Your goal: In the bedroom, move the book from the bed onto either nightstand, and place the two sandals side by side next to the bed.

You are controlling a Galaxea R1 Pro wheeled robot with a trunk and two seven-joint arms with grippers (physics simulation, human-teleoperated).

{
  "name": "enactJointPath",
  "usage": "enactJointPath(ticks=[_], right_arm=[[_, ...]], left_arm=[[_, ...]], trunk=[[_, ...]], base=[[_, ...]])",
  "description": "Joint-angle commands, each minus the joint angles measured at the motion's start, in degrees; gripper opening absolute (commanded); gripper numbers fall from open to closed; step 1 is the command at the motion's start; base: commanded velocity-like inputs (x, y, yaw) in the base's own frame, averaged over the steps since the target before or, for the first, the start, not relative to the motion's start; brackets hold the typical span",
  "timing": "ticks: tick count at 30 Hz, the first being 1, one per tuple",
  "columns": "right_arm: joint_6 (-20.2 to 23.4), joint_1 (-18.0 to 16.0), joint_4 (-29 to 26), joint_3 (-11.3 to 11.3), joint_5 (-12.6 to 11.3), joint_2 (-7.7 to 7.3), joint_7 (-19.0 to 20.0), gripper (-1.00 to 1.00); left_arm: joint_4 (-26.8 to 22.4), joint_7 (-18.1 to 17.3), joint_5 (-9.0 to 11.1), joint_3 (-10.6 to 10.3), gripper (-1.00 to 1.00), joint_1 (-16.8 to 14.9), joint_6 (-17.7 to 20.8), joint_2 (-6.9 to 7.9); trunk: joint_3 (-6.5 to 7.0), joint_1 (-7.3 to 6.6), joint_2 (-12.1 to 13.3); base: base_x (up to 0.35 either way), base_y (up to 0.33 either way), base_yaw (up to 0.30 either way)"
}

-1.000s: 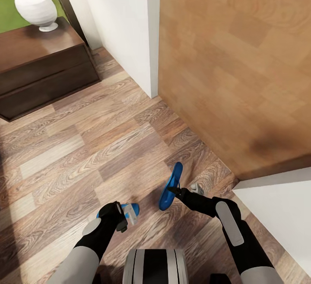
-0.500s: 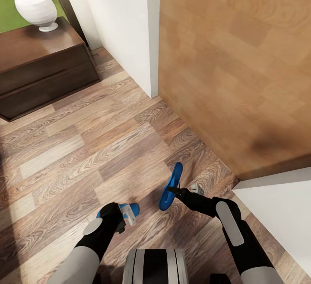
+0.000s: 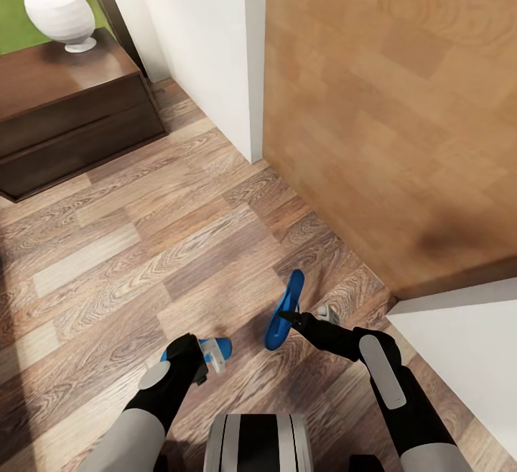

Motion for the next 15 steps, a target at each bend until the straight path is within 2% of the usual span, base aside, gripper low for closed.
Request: enactJointPath(ticks=[1,15], right_arm=[[0.21,-0.01,0.0,-0.07,0.31,0.02,0.24,-1.0],[0.23,0.0,0.0,-0.07,0.31,0.01,0.24,-1.0]], left_arm=[[-0.27,-0.43,-0.41,-0.04,1.0,-0.01,0.13,0.0],[-3.04,-0.01,-0.41,-0.04,1.0,-0.01,0.11,0.01]], trunk=[[-0.03,-0.01,-0.01],[-0.03,-0.01,-0.01]], base=[[0.0,0.0,0.0],[0.0,0.0,0.0]])
